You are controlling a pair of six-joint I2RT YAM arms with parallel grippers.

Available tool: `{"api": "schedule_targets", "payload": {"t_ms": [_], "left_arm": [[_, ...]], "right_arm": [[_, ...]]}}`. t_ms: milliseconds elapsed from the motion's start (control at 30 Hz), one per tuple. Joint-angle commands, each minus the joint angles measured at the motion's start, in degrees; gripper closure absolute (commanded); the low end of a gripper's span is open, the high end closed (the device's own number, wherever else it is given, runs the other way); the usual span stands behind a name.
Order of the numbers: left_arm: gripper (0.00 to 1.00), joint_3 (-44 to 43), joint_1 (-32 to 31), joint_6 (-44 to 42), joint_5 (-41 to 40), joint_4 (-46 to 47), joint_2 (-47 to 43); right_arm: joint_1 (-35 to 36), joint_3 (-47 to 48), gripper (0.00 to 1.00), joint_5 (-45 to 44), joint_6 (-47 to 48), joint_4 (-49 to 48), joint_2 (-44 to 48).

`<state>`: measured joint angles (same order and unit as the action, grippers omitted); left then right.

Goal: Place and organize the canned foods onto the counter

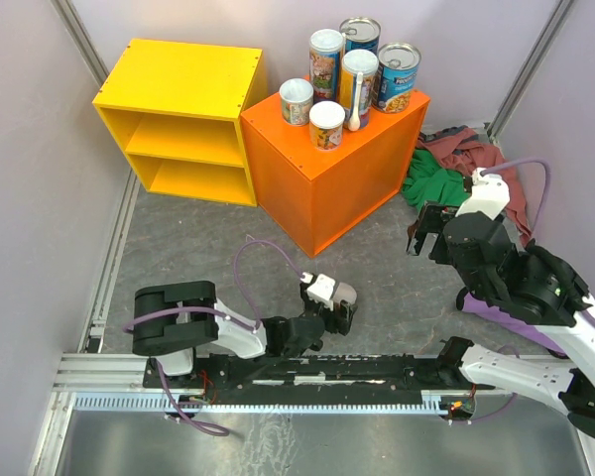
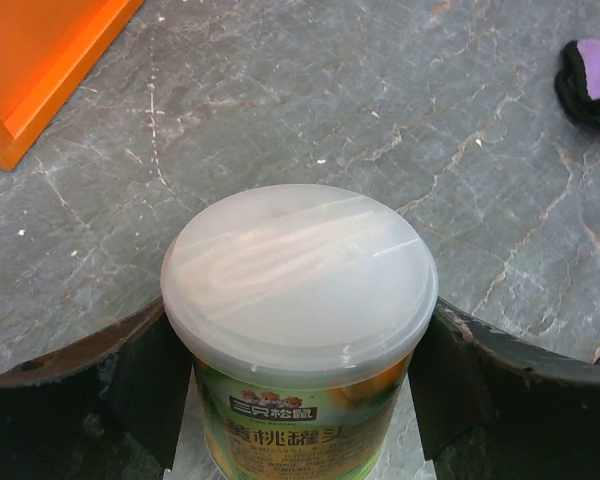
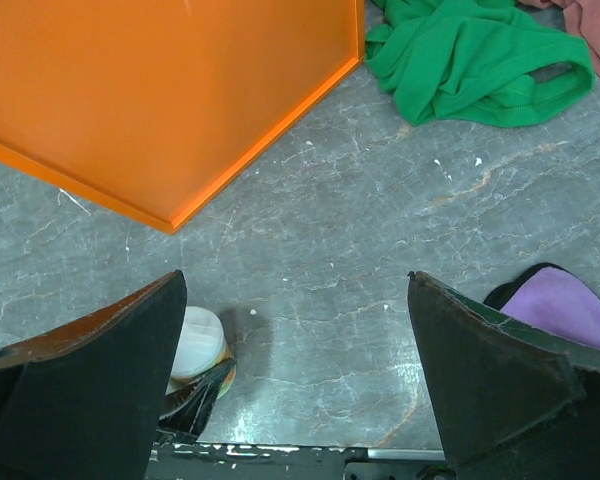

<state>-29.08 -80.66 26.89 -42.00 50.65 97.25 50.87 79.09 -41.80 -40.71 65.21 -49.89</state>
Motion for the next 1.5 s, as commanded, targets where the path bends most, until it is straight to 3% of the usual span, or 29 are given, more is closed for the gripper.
{"api": "schedule_targets", "payload": {"t_ms": [0, 233, 467, 633, 867, 1033, 1267, 1367, 1467], "left_arm": [[0.14, 0.37, -1.43, 1.15, -3.19, 6.36, -0.52], [0.01, 0.46, -2.99, 1.84, -0.56, 0.88, -1.11], [0.00, 1.30, -3.62, 4.64, -1.48, -7.15, -5.96], [0.01, -1.13, -3.74, 6.43, -0.66, -20.17, -12.29], [0.04, -6.41, -3.71, 3.54, 7.67, -33.15, -14.24], [0.10, -7.66, -3.71, 0.27, 13.44, -33.88, -11.99], [0.17, -7.66, -3.62, -4.29, 12.11, -31.52, -10.95], [0.16, -8.24, -3.54, -6.87, 11.06, -30.93, -10.23], [0.09, -9.41, -3.43, -7.32, 9.38, -32.47, -10.23]], "right_arm": [[-0.17, -0.33, 0.01, -0.15, -0.21, -0.62, -0.03], [-0.16, -0.86, 0.01, 0.20, 0.40, -1.65, -0.03], [-0.16, -1.16, 0.01, 0.29, 0.81, -2.43, 0.06], [-0.16, -1.72, 0.01, 0.71, 0.86, -3.38, 0.14], [-0.20, -2.94, 0.01, 1.32, 0.94, -5.18, 0.14], [-0.16, -3.34, 0.01, 1.54, 1.21, -6.29, -0.16], [-0.16, -3.09, 0.01, 1.37, 1.73, -6.76, -0.47], [-0.16, -3.07, 0.01, 1.20, 1.86, -6.61, -0.32], [-0.16, -3.06, 0.01, 1.03, 1.94, -6.33, -0.08]]}}
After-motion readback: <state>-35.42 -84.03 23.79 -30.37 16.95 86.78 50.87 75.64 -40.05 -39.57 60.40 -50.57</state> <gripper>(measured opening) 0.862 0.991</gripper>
